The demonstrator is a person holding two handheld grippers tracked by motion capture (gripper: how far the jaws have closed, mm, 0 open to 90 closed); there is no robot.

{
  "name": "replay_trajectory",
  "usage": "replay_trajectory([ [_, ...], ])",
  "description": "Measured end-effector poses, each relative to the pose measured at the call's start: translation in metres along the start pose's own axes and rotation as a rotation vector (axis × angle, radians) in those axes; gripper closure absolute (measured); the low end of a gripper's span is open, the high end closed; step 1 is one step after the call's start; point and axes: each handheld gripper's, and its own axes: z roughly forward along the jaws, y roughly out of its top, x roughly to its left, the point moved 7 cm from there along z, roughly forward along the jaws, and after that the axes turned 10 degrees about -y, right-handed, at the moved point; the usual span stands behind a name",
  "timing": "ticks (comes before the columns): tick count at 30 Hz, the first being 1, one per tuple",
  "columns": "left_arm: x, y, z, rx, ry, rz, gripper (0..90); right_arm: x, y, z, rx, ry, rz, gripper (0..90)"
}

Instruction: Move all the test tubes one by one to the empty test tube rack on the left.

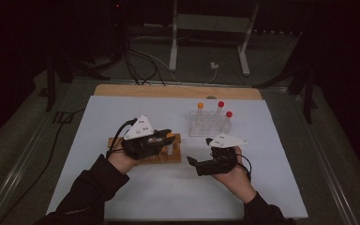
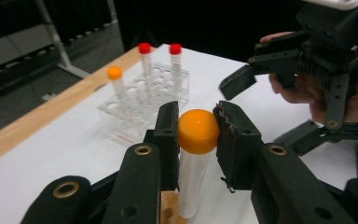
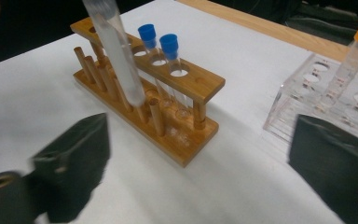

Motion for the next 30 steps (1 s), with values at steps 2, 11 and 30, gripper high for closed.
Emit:
replay_trajectory([
  [2, 0.003, 0.001, -0.007, -0.009, 0.019, 0.0, 72.0, -0.001, 0.0, 0.0, -0.004, 0.015, 0.005, 0.0],
  [11, 0.028, 0.003, -0.038, -0.024, 0.099, -0.013, 72.0, 0.001, 0.0, -0.003, -0.02, 0.048, -0.013, 0.0],
  [30, 0.058, -0.037, -0.025, -0.007, 0.159, -0.072, 72.0, 0.002, 0.001, -0.007, -0.043, 0.069, -0.034, 0.0],
])
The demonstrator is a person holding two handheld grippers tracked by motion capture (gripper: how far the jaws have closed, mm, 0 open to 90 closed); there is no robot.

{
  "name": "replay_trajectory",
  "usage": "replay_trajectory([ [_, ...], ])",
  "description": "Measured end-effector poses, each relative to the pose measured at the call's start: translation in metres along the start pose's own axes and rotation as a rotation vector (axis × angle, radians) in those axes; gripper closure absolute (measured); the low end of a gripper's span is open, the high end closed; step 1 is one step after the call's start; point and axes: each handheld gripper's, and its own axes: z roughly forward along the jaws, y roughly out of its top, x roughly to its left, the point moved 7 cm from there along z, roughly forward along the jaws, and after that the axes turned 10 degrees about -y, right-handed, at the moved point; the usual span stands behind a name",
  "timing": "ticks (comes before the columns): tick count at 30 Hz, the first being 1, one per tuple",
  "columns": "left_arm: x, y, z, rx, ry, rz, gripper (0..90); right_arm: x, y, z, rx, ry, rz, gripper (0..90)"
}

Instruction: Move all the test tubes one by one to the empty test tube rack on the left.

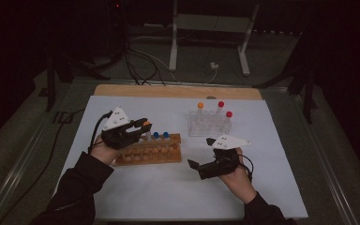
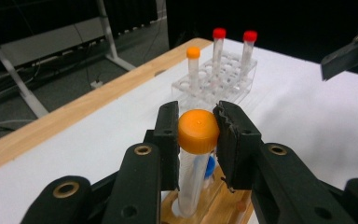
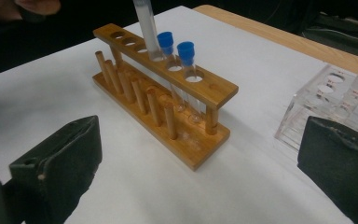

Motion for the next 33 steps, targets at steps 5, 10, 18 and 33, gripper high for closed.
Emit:
replay_trajectory([
  [5, 0.003, -0.014, 0.006, 0.01, -0.005, -0.027, 72.0, 0.001, -0.001, 0.0, 0.001, 0.01, -0.009, 0.0],
  [10, 0.005, -0.027, 0.012, 0.033, -0.01, -0.048, 72.0, 0.002, -0.002, 0.001, 0.004, 0.017, -0.01, 0.0],
  [18, 0.006, -0.038, 0.021, 0.077, -0.012, -0.056, 71.9, 0.0, -0.002, 0.001, 0.006, 0.018, -0.011, 0.0],
  [33, 0.009, -0.044, 0.024, 0.116, -0.036, -0.08, 71.2, -0.005, 0.002, -0.001, -0.004, 0.016, -0.003, 0.0],
])
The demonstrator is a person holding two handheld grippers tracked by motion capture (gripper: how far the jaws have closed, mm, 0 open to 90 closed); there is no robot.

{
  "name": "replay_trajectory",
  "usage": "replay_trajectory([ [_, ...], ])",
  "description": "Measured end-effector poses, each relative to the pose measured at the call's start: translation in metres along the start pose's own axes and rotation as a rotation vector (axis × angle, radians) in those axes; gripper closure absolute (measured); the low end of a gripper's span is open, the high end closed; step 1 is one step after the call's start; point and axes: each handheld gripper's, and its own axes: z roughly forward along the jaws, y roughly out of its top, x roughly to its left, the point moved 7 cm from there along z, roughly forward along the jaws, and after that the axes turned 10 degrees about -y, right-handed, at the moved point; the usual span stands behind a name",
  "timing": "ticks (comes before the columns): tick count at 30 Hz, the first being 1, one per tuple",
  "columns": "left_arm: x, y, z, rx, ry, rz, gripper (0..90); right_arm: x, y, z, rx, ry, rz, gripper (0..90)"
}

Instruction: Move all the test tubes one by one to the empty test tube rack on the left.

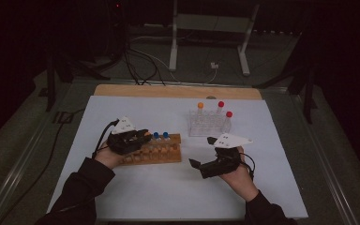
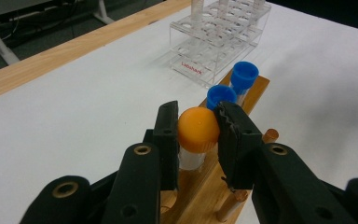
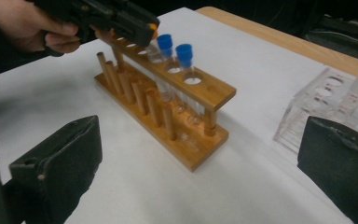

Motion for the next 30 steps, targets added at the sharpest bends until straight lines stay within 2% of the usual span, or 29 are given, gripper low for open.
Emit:
replay_trajectory([
  [3, 0.0, 0.0, -0.002, 0.01, -0.008, -0.002, 68.5, -0.002, 0.002, -0.001, -0.007, -0.006, -0.008, 0.0],
  [7, -0.003, 0.0, -0.008, 0.004, -0.024, -0.018, 48.5, -0.008, 0.004, -0.001, -0.013, -0.017, -0.002, 0.0],
  [12, -0.012, 0.003, -0.022, -0.024, -0.054, -0.004, 25.8, -0.019, 0.007, 0.001, -0.025, -0.027, 0.019, 0.0],
  [14, -0.016, 0.003, -0.027, -0.033, -0.061, -0.004, 15.8, -0.024, 0.009, 0.003, -0.025, -0.05, 0.02, 0.0],
  [18, -0.026, 0.003, -0.036, -0.053, -0.079, 0.005, 4.1, -0.037, 0.014, 0.009, -0.031, -0.082, 0.021, 0.0],
  [23, -0.035, 0.0, -0.049, -0.106, -0.101, 0.014, 1.6, -0.054, 0.019, 0.023, -0.024, -0.148, 0.023, 0.9],
  [26, -0.038, -0.002, -0.055, -0.137, -0.111, 0.018, 1.6, -0.065, 0.022, 0.033, -0.021, -0.196, 0.026, 4.6],
  [28, -0.038, -0.003, -0.057, -0.145, -0.102, 0.016, 1.6, -0.071, 0.022, 0.04, -0.011, -0.22, 0.036, 5.7],
  [30, -0.037, -0.003, -0.059, -0.154, -0.106, 0.011, 1.6, -0.077, 0.023, 0.049, 0.001, -0.245, 0.047, 10.5],
])
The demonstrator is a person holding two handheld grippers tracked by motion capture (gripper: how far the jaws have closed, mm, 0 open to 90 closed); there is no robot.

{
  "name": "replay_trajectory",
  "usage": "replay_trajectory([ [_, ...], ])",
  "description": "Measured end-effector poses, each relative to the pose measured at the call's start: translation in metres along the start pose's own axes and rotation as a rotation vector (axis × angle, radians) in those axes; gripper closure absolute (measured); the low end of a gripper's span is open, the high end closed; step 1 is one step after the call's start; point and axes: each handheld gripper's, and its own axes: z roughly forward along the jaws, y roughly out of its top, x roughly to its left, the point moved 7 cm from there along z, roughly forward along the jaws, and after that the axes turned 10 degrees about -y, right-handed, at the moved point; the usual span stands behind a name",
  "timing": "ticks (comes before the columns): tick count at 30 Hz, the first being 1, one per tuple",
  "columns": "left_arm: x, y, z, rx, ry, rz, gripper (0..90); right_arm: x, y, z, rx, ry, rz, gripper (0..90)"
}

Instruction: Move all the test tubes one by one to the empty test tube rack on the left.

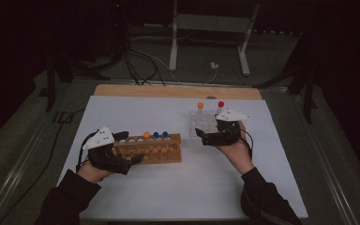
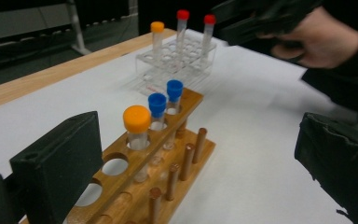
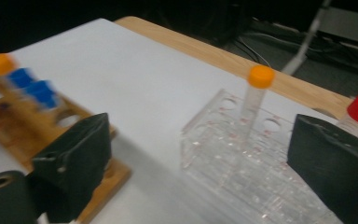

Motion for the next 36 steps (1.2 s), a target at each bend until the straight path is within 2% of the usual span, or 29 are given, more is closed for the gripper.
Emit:
replay_trajectory([
  [3, 0.001, -0.001, -0.001, -0.003, 0.003, -0.001, 1.6, -0.007, 0.0, 0.014, 0.017, -0.048, 0.023, 17.5],
  [5, 0.001, -0.001, -0.001, -0.003, -0.005, 0.002, 1.7, -0.01, 0.0, 0.023, 0.031, -0.072, 0.035, 26.9],
  [6, 0.001, -0.001, -0.001, -0.002, 0.006, 0.005, 1.6, -0.012, 0.0, 0.028, 0.049, -0.093, 0.039, 28.3],
  [7, 0.001, -0.001, -0.001, -0.002, 0.003, 0.006, 1.7, -0.013, -0.001, 0.032, 0.056, -0.092, 0.043, 31.7],
  [8, 0.001, -0.001, -0.001, -0.004, -0.003, 0.004, 1.7, -0.014, -0.002, 0.036, 0.068, -0.105, 0.035, 37.3],
  [9, 0.001, -0.001, -0.001, -0.004, 0.009, 0.006, 1.7, -0.015, -0.003, 0.04, 0.08, -0.126, 0.026, 40.0],
  [11, 0.001, -0.001, -0.001, -0.007, -0.001, 0.005, 1.7, -0.017, -0.003, 0.046, 0.088, -0.137, 0.023, 46.3],
  [26, -0.001, 0.001, 0.0, -0.004, -0.008, 0.011, 1.7, -0.023, -0.002, 0.085, 0.171, -0.166, 0.044, 64.2],
  [33, -0.001, 0.002, -0.002, -0.003, -0.005, 0.016, 1.7, -0.025, -0.002, 0.095, 0.194, -0.184, 0.04, 68.9],
  [36, -0.001, 0.001, -0.002, -0.002, -0.006, 0.018, 1.7, -0.025, -0.003, 0.098, 0.199, -0.186, 0.042, 73.8],
])
